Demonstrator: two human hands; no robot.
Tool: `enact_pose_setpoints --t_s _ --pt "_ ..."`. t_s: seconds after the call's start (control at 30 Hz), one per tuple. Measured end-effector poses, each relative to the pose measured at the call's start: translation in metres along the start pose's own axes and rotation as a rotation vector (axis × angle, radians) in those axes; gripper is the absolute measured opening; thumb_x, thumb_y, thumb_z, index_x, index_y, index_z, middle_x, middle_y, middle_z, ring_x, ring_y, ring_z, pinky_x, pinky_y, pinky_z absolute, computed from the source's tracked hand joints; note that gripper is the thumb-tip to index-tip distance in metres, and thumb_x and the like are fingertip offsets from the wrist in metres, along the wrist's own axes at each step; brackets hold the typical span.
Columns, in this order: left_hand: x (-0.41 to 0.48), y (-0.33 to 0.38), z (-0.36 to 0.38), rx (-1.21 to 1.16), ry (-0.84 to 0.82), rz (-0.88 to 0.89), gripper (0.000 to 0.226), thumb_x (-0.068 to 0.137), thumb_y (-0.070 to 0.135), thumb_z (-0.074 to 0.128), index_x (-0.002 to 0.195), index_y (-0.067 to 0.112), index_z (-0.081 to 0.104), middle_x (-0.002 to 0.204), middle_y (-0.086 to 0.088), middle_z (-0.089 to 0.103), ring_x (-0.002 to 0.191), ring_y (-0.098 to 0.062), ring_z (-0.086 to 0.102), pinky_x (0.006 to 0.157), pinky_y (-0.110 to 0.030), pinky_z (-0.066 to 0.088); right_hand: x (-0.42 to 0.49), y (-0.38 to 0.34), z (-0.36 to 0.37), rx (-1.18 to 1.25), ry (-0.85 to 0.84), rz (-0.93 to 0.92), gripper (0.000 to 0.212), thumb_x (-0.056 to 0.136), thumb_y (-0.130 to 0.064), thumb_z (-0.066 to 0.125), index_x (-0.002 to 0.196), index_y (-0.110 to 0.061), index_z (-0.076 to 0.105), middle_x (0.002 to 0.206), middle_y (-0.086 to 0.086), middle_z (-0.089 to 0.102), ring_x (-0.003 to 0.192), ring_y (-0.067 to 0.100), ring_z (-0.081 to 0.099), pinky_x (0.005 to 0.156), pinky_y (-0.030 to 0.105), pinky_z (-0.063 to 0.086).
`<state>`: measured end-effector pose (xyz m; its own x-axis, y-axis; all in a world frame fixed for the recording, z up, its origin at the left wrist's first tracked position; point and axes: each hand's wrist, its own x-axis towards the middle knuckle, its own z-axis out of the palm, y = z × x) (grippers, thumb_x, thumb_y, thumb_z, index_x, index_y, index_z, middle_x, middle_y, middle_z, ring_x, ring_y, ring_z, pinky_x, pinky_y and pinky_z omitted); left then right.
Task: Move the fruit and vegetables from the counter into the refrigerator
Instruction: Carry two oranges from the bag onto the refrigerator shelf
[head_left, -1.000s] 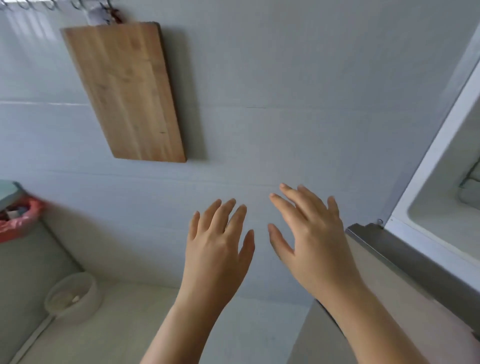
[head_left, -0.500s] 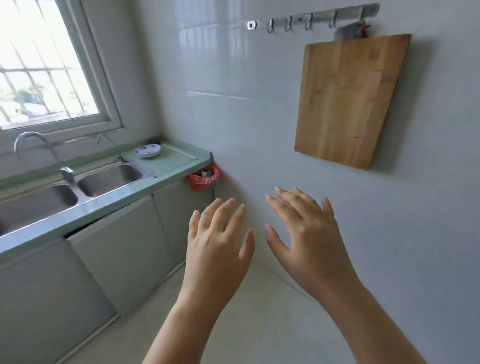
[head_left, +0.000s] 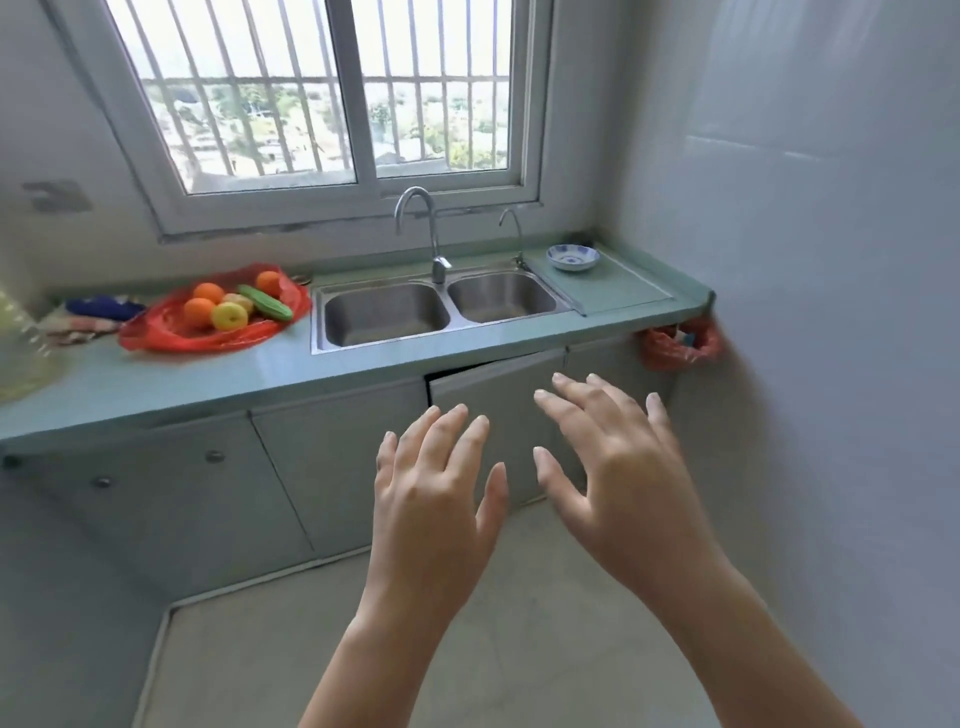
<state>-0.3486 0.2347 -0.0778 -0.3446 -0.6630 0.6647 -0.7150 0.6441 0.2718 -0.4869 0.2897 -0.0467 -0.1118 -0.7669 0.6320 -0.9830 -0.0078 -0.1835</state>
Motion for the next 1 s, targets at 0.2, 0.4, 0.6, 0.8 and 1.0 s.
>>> enact_pose_setpoints --t_s 0.2,0.4,0.6,0.8,1.0 --pt "0.028 -0.053 0.021 0.092 0.045 -0.073 0.041 0.081 0.033 0.045 0.109 0.01 0.065 0.114 -0.009 0.065 0.11 -0.03 0.057 0.093 -0.054 0.039 0.057 -0.011 0.064 0.1 -0.02 -0.121 0.047 0.079 -0.036 0.042 0.116 -0.014 0.061 0.121 0.005 0.062 0.115 0.027 0.056 0.093 0.059 0.035" --pt "0.09 -0.096 0.049 0.194 0.068 -0.123 0.042 0.081 0.033 0.044 0.108 0.009 0.066 0.113 -0.01 0.065 0.108 -0.031 0.059 0.093 -0.055 0.039 0.137 0.001 0.122 0.171 -0.013 -0.204 0.047 0.079 -0.035 0.041 0.113 -0.011 0.062 0.118 0.009 0.064 0.111 0.03 0.058 0.089 0.061 0.039" --pt "0.126 -0.145 0.07 0.235 0.087 -0.253 0.043 0.081 0.035 0.044 0.109 0.01 0.065 0.114 -0.009 0.065 0.111 -0.029 0.057 0.095 -0.052 0.036 0.2 0.001 0.18 0.252 -0.032 -0.291 0.047 0.079 -0.034 0.041 0.113 -0.01 0.063 0.118 0.009 0.064 0.111 0.031 0.058 0.089 0.06 0.041" --pt "0.141 -0.208 0.083 0.255 0.071 -0.368 0.044 0.081 0.036 0.043 0.11 0.011 0.065 0.114 -0.008 0.064 0.11 -0.029 0.057 0.096 -0.054 0.034 0.24 -0.023 0.245 0.297 -0.076 -0.338 0.047 0.078 -0.034 0.04 0.109 -0.01 0.065 0.113 0.01 0.066 0.105 0.032 0.062 0.085 0.059 0.044" --pt "0.159 -0.288 0.09 0.24 0.074 -0.461 0.045 0.082 0.037 0.042 0.113 0.011 0.063 0.117 -0.009 0.063 0.113 -0.03 0.055 0.099 -0.052 0.033 0.282 -0.065 0.311 0.307 -0.13 -0.38 0.047 0.077 -0.035 0.041 0.11 -0.011 0.065 0.112 0.009 0.067 0.104 0.031 0.062 0.082 0.06 0.045"
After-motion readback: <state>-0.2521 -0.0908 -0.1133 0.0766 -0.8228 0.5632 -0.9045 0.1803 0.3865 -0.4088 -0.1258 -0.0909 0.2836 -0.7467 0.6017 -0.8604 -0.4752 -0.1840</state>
